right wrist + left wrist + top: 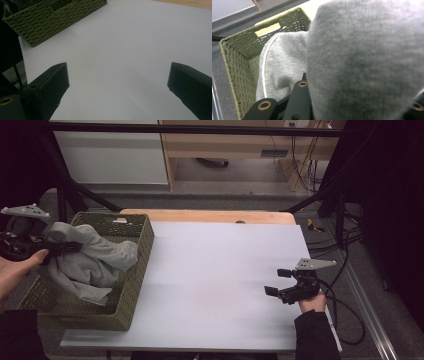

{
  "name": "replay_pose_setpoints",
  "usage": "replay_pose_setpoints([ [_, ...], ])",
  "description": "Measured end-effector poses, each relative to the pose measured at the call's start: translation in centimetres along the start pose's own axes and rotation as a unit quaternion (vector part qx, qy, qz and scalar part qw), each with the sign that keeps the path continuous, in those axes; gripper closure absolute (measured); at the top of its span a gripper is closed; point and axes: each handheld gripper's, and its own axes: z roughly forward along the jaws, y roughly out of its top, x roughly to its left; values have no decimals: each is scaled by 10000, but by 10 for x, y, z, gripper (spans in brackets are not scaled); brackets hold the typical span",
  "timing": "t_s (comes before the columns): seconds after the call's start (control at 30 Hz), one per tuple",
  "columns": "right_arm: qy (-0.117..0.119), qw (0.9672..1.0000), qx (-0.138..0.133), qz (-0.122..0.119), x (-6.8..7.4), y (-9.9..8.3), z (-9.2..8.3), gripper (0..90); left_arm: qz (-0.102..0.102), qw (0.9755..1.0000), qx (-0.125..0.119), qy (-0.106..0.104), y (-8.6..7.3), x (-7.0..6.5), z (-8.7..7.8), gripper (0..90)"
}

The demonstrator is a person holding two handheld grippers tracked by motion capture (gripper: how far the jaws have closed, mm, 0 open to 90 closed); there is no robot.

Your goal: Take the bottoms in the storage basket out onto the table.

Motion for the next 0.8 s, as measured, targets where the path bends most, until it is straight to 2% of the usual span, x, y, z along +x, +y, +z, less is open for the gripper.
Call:
replay_pose_setpoints([
  [0.57, 2, 10000, 9, 11, 0, 0, 0, 41, 293, 9995, 28, -66, 23, -16, -2, 755],
  [0.8, 2, 10000, 3, 3, 0, 0, 0, 42, 376, 9992, 49, -159, 31, -24, -1, 755],
])
